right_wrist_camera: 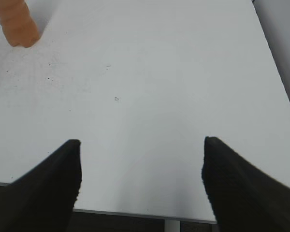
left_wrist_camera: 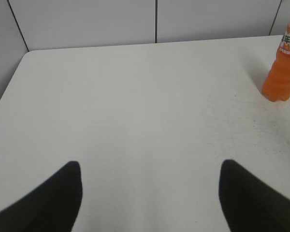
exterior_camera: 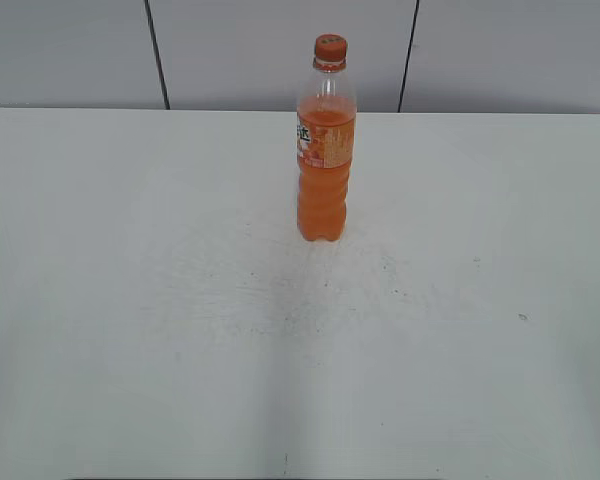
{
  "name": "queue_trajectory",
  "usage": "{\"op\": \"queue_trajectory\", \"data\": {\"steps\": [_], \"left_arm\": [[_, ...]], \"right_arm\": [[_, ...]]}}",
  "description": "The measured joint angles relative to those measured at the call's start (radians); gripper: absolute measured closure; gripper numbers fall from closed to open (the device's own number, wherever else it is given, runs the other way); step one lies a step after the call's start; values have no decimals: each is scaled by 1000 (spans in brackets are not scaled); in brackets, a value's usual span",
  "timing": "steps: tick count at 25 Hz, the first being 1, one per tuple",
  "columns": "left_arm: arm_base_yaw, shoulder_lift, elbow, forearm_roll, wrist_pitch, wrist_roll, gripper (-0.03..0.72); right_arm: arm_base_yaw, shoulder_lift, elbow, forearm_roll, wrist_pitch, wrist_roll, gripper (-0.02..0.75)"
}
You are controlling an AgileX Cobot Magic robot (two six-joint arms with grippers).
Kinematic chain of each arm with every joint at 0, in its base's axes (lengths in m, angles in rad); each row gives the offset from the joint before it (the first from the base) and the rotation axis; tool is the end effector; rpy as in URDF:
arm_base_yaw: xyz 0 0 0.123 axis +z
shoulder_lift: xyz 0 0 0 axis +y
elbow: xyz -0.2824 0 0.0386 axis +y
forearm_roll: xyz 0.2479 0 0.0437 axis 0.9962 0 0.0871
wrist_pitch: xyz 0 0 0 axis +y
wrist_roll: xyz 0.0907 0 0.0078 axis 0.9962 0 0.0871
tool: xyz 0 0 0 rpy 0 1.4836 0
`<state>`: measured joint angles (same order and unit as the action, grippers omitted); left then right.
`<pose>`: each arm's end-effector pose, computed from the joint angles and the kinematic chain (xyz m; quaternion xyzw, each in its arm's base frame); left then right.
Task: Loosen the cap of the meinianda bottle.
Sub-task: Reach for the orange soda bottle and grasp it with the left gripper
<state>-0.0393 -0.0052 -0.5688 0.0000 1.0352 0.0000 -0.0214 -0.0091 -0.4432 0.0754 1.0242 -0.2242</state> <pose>-0.0135 0.0005 0.2981 0.0162 0.8261 -0.0111 0.5632 0.0016 0.0058 0.2643 -0.0865 0.8511 -0.0258 0.5171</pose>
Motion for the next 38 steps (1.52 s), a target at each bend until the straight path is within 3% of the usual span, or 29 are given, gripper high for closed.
{"op": "queue_trajectory", "data": {"steps": [27,32,38], "left_arm": [[0,5,-5,0,-11,0,155],[0,114,-96,0,-152,7,155],[0,445,-142,0,-432,44,155]], "right_arm": [[0,0,0,0,0,0,153],[0,0,0,0,0,0,153],[0,0,0,0,0,0,153]]}}
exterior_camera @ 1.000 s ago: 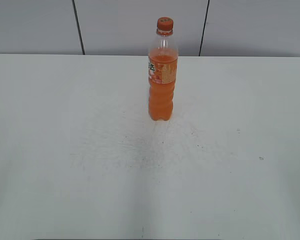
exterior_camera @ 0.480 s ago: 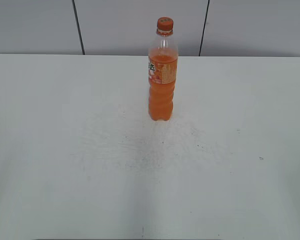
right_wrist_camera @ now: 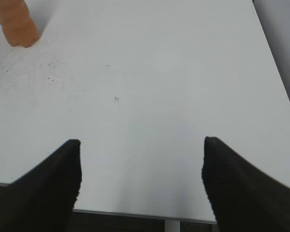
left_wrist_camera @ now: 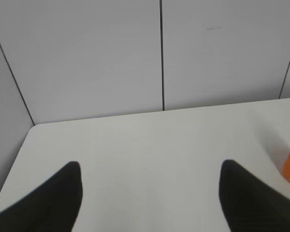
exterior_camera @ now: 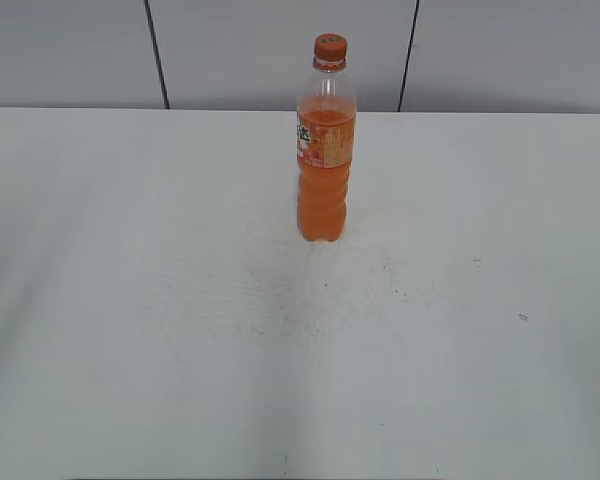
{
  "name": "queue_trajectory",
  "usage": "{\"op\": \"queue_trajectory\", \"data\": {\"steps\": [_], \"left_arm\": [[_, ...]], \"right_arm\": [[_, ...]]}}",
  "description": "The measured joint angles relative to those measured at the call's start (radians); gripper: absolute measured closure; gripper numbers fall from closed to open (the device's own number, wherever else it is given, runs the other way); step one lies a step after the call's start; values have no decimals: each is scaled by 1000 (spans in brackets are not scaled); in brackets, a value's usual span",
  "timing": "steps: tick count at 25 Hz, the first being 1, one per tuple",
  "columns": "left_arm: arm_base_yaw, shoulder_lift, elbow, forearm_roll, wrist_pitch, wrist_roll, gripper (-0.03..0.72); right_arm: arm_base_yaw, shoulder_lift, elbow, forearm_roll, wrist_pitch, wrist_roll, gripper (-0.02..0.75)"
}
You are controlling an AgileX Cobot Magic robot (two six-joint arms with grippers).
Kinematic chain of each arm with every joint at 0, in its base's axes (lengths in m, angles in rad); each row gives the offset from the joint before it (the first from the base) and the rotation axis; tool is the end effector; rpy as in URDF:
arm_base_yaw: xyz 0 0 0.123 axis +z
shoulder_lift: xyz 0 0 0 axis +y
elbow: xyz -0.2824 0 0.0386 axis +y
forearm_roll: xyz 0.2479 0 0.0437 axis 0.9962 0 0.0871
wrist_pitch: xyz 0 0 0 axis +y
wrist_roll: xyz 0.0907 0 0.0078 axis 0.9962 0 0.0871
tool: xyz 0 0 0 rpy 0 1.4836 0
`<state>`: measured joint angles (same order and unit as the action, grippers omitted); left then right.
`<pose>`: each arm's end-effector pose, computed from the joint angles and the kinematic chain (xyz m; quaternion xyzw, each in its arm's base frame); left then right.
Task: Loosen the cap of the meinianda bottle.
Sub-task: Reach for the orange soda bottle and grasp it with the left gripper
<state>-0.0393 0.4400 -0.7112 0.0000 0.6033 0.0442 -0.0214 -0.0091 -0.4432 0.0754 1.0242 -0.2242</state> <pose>0.0763 -0.0030 0.3645 0.0329 0.7875 0.0015 0.6154 0.0016 0.0058 0.2643 -0.0865 0.8511 -0.0258 0.5171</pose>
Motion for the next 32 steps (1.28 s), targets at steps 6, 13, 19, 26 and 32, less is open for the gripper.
{"op": "queue_trajectory", "data": {"steps": [6,13,19,26,32], "left_arm": [[0,309,2,-6,-393,1,155],[-15,657,92,0,-893,1,155],[-109,944,172,183,-1238,-89,155],[-114,1163,177,604,-1568,-351,155],[-13,1317,104,1009,-1684,-433,155]], "right_arm": [[0,0,0,0,0,0,153],[0,0,0,0,0,0,153],[0,0,0,0,0,0,153],[0,0,0,0,0,0,153],[0,0,0,0,0,0,153]]}}
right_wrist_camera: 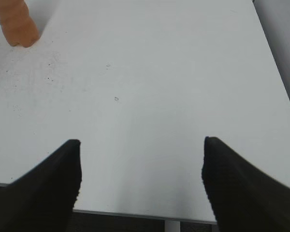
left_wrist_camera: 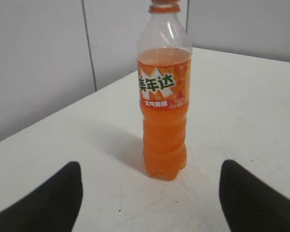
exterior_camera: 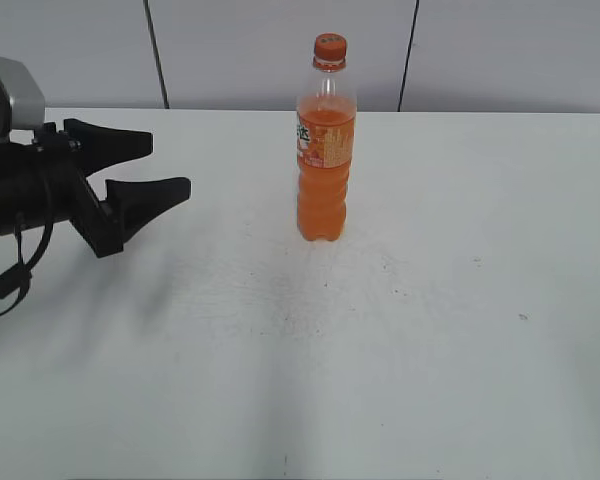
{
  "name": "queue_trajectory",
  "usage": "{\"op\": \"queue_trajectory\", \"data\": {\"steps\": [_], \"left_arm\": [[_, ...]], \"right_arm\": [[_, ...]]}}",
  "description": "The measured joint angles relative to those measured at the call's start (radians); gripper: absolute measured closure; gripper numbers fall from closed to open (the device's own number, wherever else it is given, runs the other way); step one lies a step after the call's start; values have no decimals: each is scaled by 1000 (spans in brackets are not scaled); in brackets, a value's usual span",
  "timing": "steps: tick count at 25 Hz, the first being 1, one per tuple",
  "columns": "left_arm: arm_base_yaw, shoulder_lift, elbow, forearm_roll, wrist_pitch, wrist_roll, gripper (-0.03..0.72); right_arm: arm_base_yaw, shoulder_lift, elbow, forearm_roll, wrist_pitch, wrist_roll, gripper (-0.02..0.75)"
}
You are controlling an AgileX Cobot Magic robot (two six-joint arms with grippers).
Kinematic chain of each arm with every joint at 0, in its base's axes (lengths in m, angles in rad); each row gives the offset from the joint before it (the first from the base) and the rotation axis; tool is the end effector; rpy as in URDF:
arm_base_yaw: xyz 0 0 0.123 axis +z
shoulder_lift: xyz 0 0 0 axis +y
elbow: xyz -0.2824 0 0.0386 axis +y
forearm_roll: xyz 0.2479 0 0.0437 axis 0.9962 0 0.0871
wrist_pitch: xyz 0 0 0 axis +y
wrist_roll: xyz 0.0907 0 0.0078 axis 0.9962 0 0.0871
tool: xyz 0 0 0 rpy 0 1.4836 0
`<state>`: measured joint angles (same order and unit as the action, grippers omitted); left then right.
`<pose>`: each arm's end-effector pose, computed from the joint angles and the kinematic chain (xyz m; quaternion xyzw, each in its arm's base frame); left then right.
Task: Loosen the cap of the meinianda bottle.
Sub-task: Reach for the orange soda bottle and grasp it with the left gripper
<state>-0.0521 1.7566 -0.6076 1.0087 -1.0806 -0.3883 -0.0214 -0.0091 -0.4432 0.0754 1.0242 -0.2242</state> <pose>0.2858 -0.0829 0.1684 0.3545 0.6821 -0.2694 0.5800 0.0016 0.0058 0.2643 -0.0865 0.8511 -0.0258 0.5171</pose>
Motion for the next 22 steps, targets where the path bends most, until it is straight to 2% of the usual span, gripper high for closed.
{"op": "queue_trajectory", "data": {"steps": [3,6,9,15,19,22], "left_arm": [[29,61,-92,106,-28,-65,155],[32,132,-221,237,-39,-150,155],[21,214,-352,334,-53,-171,154],[-24,364,-553,386,-116,-253,29],[-73,472,-689,417,-121,-331,12],[-108,536,-765,399,-121,-360,10]], "right_arm": [[0,0,0,0,0,0,153],[0,0,0,0,0,0,153],[0,0,0,0,0,0,153],[0,0,0,0,0,0,153],[0,0,0,0,0,0,153],[0,0,0,0,0,0,153]]}}
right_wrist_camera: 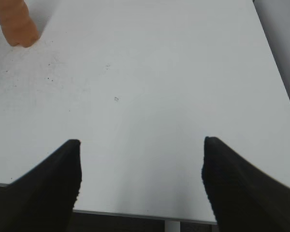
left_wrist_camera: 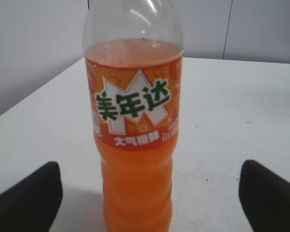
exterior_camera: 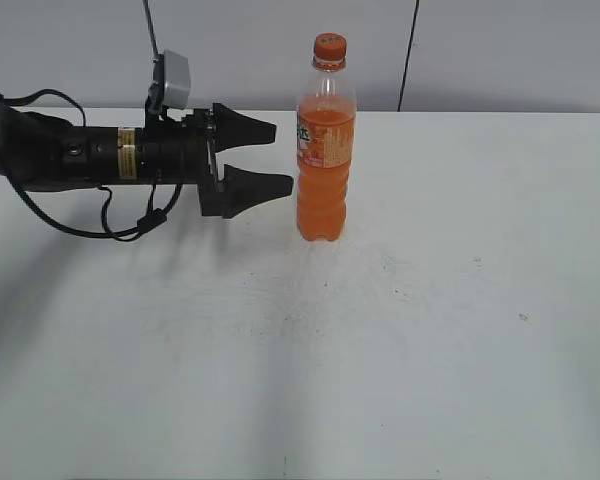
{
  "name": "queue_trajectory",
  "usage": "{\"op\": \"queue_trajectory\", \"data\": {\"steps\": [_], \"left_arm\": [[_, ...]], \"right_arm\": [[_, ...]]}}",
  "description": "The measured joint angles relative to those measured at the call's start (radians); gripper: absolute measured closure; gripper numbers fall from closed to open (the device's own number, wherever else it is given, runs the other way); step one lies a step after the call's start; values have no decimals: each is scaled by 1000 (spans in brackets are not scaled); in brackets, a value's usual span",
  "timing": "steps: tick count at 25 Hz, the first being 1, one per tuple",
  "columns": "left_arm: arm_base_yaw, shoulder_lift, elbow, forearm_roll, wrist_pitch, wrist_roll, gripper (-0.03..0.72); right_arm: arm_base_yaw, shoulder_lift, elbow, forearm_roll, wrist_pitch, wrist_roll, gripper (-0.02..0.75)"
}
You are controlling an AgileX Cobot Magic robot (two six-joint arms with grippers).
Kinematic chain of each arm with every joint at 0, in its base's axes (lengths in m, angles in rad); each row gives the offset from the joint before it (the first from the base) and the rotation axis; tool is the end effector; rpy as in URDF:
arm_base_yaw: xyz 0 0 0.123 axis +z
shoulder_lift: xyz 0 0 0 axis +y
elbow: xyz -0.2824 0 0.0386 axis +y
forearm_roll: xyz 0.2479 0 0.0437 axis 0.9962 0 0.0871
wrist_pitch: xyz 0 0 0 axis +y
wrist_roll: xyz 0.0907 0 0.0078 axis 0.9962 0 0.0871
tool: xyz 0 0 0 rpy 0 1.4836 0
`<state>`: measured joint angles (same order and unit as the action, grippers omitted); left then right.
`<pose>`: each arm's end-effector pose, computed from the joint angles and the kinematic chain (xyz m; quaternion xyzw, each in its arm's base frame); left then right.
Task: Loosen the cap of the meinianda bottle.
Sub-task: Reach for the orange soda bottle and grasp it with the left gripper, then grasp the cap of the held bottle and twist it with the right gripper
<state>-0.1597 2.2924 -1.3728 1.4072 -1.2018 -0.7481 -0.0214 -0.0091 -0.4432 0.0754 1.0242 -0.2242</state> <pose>0.4141 -0.1515 0.1238 0.4777 0.5951 -0.4093 0.5002 0.0016 0.0058 0.2643 -0.0865 0.8511 -0.0258 0.5171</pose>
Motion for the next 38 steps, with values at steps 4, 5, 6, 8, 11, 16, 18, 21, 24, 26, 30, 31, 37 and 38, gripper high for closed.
{"op": "queue_trajectory", "data": {"steps": [4,5,6,8,11,16,18,21,24,26,30,31,37,38], "left_arm": [[-35,52,-82,-19,-1,-28,10],[-46,66,-104,-21,-1,-37,11],[-58,82,-124,-22,-2,-48,13],[-82,109,-171,-32,-3,-73,16],[-116,146,-227,-47,-3,-94,25],[-151,189,-282,-67,-1,-136,62],[-155,195,-287,-75,1,-143,111],[-155,195,-287,-76,2,-152,181],[-157,195,-287,-70,2,-165,225],[-157,195,-287,-67,2,-173,242],[-157,195,-287,-62,1,-201,259],[-157,195,-287,-59,1,-208,259],[-157,150,-249,6,19,-233,259],[-157,133,-232,20,25,-233,260]], "right_arm": [[0,0,0,0,0,0,153],[0,0,0,0,0,0,153],[0,0,0,0,0,0,153],[0,0,0,0,0,0,153],[0,0,0,0,0,0,153],[0,0,0,0,0,0,153],[0,0,0,0,0,0,153],[0,0,0,0,0,0,153],[0,0,0,0,0,0,153],[0,0,0,0,0,0,153],[0,0,0,0,0,0,153],[0,0,0,0,0,0,153],[0,0,0,0,0,0,153],[0,0,0,0,0,0,153]]}}
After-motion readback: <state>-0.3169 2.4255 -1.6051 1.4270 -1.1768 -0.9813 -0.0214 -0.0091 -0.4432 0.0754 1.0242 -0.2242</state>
